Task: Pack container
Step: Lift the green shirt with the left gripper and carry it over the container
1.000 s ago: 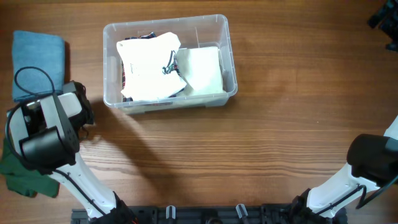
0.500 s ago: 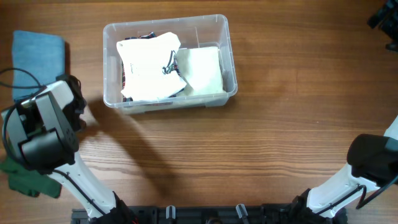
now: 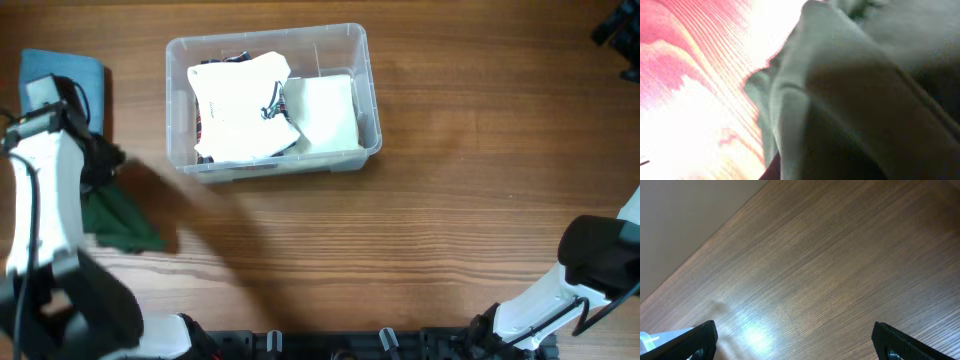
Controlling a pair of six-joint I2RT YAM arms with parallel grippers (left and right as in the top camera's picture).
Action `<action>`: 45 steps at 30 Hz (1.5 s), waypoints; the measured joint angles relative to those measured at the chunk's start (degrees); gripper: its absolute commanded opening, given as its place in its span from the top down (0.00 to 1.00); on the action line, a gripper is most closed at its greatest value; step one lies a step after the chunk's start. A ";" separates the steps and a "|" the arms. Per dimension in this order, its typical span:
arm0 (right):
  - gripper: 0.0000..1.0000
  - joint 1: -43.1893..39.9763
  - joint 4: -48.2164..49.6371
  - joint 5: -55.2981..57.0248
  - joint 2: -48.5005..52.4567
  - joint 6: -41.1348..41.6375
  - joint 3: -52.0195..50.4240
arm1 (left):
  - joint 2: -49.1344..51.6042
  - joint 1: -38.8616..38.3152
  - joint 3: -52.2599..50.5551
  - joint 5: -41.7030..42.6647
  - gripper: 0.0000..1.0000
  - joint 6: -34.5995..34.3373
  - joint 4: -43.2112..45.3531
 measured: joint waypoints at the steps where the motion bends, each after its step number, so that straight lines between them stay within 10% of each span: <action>1: 0.00 0.00 0.00 0.00 0.02 0.00 0.00 | -2.99 0.00 0.00 1.31 0.96 -0.02 -0.66; 27: 0.00 0.00 -0.02 0.00 0.00 0.00 -0.02 | -16.87 -11.56 19.63 31.06 0.96 6.95 -2.99; 45: 0.00 0.00 -0.02 0.00 0.00 0.00 0.00 | -2.34 -32.76 22.75 44.61 0.96 -4.79 27.78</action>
